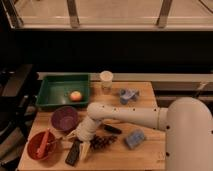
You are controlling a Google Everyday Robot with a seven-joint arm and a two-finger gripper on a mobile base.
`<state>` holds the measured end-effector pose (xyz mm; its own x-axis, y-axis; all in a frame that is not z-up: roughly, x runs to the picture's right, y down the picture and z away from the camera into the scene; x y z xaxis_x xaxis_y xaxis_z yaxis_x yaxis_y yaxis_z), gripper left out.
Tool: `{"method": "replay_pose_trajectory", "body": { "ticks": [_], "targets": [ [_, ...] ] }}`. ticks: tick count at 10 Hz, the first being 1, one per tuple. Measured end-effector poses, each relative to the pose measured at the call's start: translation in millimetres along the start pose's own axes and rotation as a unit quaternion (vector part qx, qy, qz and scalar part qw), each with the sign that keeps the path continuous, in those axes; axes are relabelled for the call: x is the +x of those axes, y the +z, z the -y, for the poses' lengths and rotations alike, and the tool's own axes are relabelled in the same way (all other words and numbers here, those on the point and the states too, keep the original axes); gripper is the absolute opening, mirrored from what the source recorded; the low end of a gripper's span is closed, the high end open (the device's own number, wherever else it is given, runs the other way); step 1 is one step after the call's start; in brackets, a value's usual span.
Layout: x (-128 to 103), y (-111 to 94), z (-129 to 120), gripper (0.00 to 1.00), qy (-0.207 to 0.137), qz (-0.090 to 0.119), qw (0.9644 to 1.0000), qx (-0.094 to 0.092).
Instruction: Place eraser in purple bowl
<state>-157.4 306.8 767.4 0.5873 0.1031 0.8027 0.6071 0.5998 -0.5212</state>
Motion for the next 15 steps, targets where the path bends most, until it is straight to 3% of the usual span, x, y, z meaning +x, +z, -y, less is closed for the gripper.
{"method": "replay_pose_trajectory", "body": {
  "ticks": [4, 7, 9, 11, 13, 15],
  "targets": [
    [-2.5, -17.3, -8.6, 0.32, -0.005, 0.004, 0.9996, 0.026],
    [-17.4, -56.1, -16.4, 0.04, -0.022, 0.012, 0.9978, 0.062],
    [-25.0, -103.3, -27.0, 0.00, -0.023, -0.002, 0.9957, 0.090],
    [-20.2, -153.1, -34.4, 0.00, -0.019, -0.029, 0.9926, 0.116],
    [-1.7, -195.8, -22.1, 0.00, -0.016, -0.055, 0.9889, 0.137],
    [12.3, -217.8, 3.1, 0.00, -0.015, -0.070, 0.9865, 0.147]
  ]
}}
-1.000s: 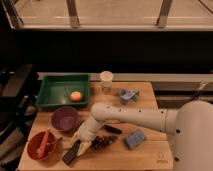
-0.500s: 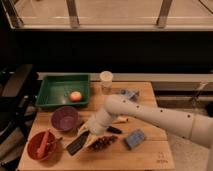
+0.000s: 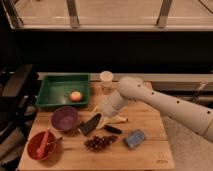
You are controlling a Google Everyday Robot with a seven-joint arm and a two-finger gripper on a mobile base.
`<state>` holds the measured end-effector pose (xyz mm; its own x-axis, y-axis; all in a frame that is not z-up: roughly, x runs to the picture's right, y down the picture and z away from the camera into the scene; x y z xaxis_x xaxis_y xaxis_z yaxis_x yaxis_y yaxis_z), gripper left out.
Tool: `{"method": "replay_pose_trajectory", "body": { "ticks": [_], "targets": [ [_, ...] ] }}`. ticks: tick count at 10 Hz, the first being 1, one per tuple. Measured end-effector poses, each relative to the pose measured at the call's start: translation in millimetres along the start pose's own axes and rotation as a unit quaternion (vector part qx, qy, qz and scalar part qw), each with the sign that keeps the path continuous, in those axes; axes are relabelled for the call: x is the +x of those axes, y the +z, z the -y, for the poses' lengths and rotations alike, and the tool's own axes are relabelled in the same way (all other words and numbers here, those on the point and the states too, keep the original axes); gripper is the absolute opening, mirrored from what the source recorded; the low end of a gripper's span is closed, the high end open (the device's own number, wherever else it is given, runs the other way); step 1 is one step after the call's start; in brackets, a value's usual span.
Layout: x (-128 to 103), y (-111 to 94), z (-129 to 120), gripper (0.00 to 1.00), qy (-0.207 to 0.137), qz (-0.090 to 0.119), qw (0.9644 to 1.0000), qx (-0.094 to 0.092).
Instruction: Place eraser in purple bowl
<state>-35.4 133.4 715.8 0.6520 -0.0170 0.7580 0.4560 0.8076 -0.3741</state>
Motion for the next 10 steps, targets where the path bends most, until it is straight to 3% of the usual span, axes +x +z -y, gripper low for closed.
{"method": "replay_pose_trajectory", "body": {
  "ticks": [3, 8, 10],
  "targets": [
    [5.5, 2.1, 37.2, 0.02, -0.016, -0.002, 0.9999, 0.002],
    [-38.9, 60.1, 98.7, 0.53, -0.071, 0.036, 0.9966, -0.017],
    [-49.9, 87.7, 120.8, 0.66, -0.092, 0.054, 0.9938, -0.031]
  ]
}}
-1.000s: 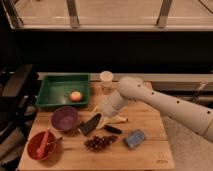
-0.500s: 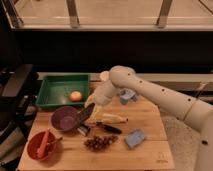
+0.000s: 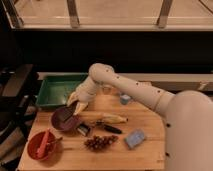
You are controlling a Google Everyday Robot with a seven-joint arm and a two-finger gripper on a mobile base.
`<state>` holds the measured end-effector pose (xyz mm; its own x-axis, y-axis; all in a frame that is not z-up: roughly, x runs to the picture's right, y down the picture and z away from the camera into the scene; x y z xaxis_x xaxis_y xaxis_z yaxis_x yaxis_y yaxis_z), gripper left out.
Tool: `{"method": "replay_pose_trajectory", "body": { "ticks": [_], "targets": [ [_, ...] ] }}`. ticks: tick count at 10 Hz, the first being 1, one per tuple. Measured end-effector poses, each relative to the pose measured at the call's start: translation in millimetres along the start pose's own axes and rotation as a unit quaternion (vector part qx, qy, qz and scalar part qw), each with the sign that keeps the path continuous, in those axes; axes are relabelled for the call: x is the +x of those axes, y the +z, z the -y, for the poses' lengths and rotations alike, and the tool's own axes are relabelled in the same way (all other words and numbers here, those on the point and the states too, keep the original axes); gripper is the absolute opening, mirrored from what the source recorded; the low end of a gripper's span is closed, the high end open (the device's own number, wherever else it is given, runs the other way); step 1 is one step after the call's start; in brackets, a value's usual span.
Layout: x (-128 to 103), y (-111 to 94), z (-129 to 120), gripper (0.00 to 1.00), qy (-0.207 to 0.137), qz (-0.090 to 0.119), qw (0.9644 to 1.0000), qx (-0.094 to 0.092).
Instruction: Place eraser in purple bowl
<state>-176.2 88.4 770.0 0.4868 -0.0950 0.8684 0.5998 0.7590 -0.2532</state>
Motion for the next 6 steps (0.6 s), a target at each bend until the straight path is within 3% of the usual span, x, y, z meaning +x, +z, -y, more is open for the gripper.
{"method": "replay_pose_trajectory", "body": {
  "ticks": [2, 6],
  "targets": [
    [2.4, 17.2, 15.0, 0.67, -0.019, 0.012, 0.9997, -0.011],
    [3.3, 17.9, 15.5, 0.67, -0.021, 0.013, 0.9996, -0.013]
  ]
}}
